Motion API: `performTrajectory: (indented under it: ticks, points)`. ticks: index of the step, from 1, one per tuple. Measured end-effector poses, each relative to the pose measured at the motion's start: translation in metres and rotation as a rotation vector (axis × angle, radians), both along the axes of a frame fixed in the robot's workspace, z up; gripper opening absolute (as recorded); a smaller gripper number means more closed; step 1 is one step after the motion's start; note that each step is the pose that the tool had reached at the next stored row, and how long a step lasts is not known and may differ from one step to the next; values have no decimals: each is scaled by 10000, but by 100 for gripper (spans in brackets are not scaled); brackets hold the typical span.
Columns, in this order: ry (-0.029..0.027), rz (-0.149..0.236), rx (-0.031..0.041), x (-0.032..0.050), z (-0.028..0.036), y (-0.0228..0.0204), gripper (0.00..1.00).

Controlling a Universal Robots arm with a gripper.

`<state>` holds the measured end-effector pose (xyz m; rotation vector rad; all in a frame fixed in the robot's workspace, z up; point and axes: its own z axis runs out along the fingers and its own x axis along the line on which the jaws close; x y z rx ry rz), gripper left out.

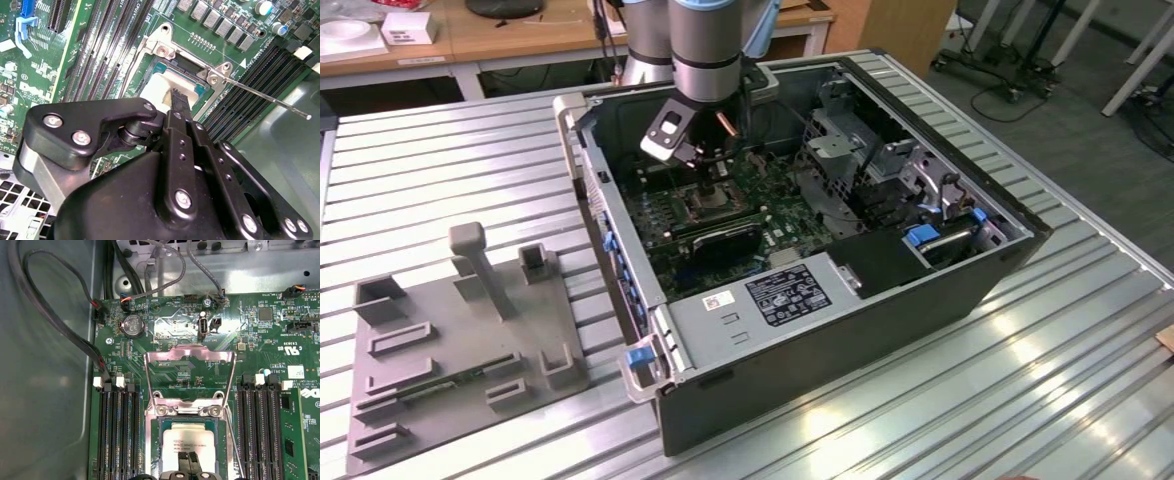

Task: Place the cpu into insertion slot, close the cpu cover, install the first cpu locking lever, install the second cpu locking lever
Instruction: 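Place the cpu into insertion slot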

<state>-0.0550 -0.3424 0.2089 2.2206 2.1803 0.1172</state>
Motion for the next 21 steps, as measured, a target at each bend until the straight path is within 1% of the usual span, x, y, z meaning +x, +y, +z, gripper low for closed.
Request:
performTrajectory:
  ticks: [3,4,8,10,17,21]
  points:
    - [31,-1,0,38,-3,0,10]
    - [32,-1,1,43,-5,0,10]
    - [32,-5,5,47,-64,0,10]
    - [33,-4,5,47,-79,0,10]
    - [33,-4,4,47,-82,0,10]
    - [38,-4,-4,46,-96,-2,10]
